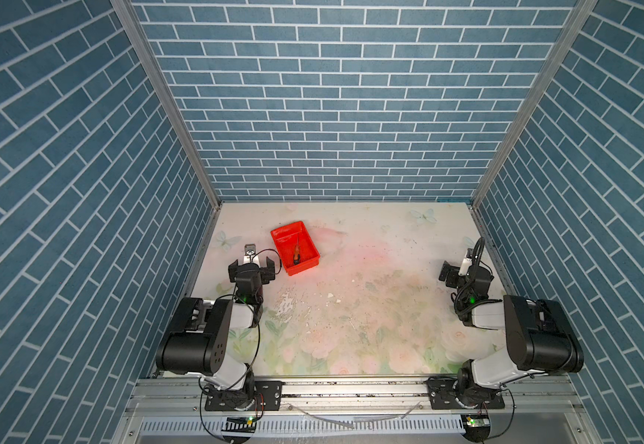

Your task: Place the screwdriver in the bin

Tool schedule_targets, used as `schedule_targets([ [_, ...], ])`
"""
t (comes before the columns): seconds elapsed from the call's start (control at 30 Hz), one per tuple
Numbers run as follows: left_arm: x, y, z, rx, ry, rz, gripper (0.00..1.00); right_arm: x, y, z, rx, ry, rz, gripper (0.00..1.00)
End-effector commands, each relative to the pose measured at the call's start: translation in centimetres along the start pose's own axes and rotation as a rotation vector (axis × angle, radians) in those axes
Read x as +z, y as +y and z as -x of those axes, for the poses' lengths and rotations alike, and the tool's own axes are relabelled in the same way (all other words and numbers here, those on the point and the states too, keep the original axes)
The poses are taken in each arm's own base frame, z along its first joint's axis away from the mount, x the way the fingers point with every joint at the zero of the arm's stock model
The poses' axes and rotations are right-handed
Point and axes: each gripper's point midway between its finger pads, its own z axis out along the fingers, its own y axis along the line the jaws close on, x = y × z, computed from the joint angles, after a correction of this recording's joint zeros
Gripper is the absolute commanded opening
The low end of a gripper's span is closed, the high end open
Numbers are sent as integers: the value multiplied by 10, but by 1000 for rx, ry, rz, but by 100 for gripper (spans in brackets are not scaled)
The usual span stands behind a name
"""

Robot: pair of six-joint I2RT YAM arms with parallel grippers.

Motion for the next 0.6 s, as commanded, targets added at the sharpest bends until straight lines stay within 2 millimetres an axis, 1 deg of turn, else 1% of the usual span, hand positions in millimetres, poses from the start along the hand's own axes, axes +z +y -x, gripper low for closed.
schedule_targets([
  [0.0,1,5,0,-12,6,18,100,5,2,12,23,-22,11,99],
  [0.3,1,4,-1,-5,8,16,100,6,7,12,12,-15,29,99],
  [0.57,1,3,-1,-5,8,12,100,4,6,12,14,-21,26,98],
])
